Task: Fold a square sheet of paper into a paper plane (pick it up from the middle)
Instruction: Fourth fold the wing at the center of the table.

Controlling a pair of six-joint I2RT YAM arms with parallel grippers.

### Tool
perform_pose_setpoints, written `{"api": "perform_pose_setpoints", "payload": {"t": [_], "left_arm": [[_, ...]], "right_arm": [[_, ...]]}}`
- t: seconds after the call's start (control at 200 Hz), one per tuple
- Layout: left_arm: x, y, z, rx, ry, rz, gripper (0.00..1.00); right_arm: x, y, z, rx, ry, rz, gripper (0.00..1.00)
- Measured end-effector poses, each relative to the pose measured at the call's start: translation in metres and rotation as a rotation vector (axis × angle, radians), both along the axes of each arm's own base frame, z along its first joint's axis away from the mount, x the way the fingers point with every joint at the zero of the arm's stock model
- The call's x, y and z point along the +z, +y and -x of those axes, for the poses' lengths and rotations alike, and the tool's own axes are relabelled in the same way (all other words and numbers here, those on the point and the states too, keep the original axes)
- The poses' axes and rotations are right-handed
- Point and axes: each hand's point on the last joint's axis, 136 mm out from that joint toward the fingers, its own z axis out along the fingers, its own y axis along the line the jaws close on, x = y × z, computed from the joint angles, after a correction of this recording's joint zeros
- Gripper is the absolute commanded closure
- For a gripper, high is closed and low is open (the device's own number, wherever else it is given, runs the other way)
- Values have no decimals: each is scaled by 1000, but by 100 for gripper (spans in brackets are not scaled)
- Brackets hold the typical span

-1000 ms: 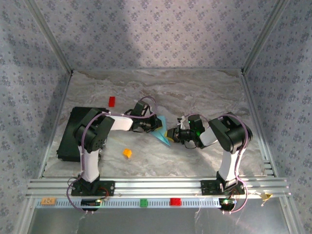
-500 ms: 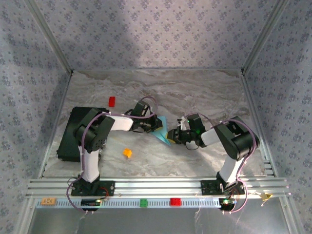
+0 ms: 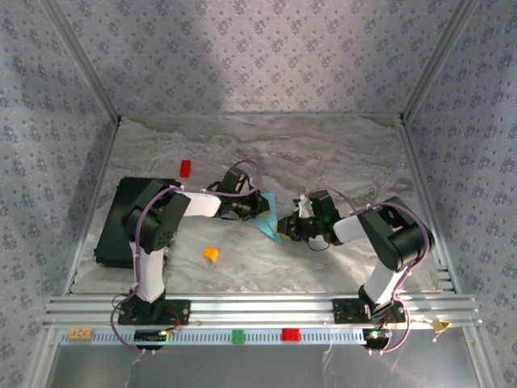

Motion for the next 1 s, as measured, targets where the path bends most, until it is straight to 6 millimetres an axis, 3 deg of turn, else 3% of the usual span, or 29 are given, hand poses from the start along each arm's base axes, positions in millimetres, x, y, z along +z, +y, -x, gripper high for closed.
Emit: {"api": "perform_pose_setpoints", "payload": {"t": [0.26, 0.49, 0.8, 0.999], "left_arm": [[0, 0, 0, -2, 3, 2, 89], [0, 0, 1, -3, 3, 2, 89], [-1, -1, 2, -7, 7, 5, 90], [-1, -1, 2, -8, 8, 6, 90]], "right_arm": [[-6, -2, 6, 3, 11, 42, 93], [-4, -1, 6, 6, 0, 39, 84], [-8, -5, 19, 13, 17, 80, 96], [-8, -5, 19, 14, 13, 84, 89]]}}
